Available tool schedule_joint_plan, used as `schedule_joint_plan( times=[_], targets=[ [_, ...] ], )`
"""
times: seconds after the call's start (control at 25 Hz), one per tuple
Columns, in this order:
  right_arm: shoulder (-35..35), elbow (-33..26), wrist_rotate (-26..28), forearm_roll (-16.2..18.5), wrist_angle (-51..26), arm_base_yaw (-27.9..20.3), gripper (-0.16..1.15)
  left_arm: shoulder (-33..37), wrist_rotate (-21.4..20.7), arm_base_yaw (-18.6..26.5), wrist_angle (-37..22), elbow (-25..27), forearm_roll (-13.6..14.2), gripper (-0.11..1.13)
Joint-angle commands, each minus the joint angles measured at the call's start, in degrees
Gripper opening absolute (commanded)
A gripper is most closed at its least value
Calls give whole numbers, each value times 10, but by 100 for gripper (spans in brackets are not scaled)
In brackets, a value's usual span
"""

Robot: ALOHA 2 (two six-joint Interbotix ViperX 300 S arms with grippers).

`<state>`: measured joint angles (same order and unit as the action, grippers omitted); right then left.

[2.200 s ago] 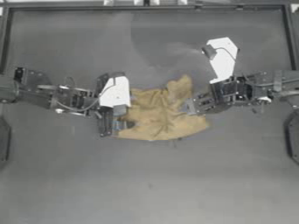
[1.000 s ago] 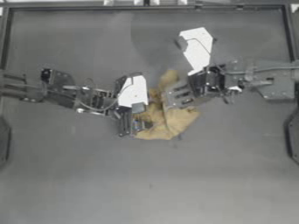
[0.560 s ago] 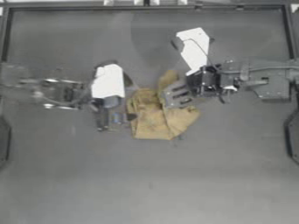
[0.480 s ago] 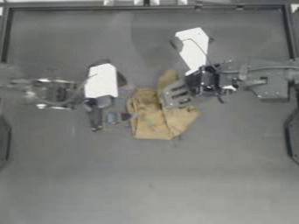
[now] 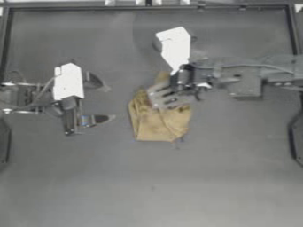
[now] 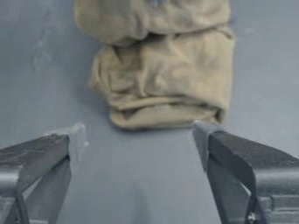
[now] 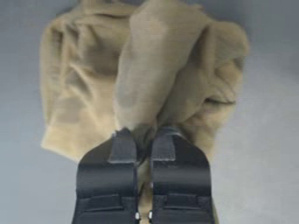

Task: Fold shirt

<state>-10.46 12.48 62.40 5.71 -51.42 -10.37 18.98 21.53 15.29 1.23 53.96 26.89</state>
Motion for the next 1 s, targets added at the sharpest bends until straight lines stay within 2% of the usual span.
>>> schedule_joint_plan(
  times=[0.04, 0.24, 0.36, 0.44, 0.56, 0.68, 0.84, 1.0],
  targets=[
    [-13, -52, 0, -1, -24, 9, 4, 37, 1, 1, 1, 4, -5, 102],
    [-52, -105, -2, 4, -52, 20, 5, 40, 1, 1, -22, 5, -11, 102],
    [-64, -117, -21, 2, -58, 21, 13, 41, 2, 1, -29, 11, -17, 102],
    [-70, -123, -34, -2, -55, 21, 28, 44, 2, 1, -29, 18, -18, 102],
    [-75, -126, -40, -5, -49, 21, 62, 51, 2, 1, -29, 25, -20, 102],
    [-69, -131, -39, -1, -25, 22, 90, 62, 2, 1, -29, 30, -25, 102],
    [-48, -136, -40, 5, -9, 27, 92, 74, 2, 1, -35, 40, -30, 102],
    [-16, -129, -35, 31, -10, 38, 92, 83, 2, 1, -40, 40, -33, 102]
  ],
)
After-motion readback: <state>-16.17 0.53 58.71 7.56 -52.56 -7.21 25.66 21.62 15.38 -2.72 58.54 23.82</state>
